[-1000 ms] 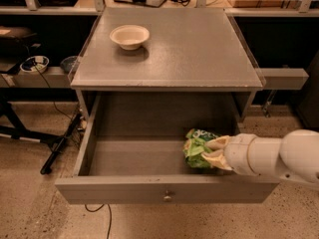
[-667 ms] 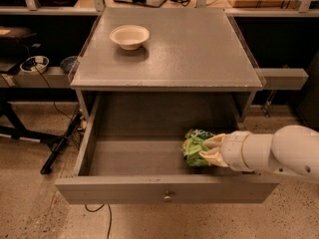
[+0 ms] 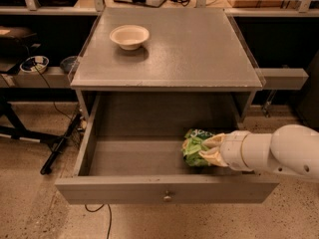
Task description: Place green rice chip bag into top drawer
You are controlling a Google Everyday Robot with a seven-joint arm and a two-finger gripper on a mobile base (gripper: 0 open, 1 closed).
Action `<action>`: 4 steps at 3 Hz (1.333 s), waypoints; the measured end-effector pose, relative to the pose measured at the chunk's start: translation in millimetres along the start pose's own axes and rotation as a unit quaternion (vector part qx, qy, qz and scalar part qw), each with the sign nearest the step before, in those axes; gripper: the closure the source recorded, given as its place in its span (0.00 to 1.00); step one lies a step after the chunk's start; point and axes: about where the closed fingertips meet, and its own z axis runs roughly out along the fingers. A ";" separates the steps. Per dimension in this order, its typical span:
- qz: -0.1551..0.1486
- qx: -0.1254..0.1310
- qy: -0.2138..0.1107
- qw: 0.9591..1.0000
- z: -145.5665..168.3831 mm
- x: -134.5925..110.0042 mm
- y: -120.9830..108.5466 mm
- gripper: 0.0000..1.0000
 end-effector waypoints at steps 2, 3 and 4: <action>0.000 0.000 0.000 1.000 0.0 0.0 0.0 0.15; 0.000 0.000 0.000 1.000 0.1 -0.2 0.1 0.00; 0.000 0.000 0.000 1.000 0.1 -0.2 0.1 0.00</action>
Offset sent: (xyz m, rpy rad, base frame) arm 0.0000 0.0000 0.0000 0.0000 0.0000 0.0001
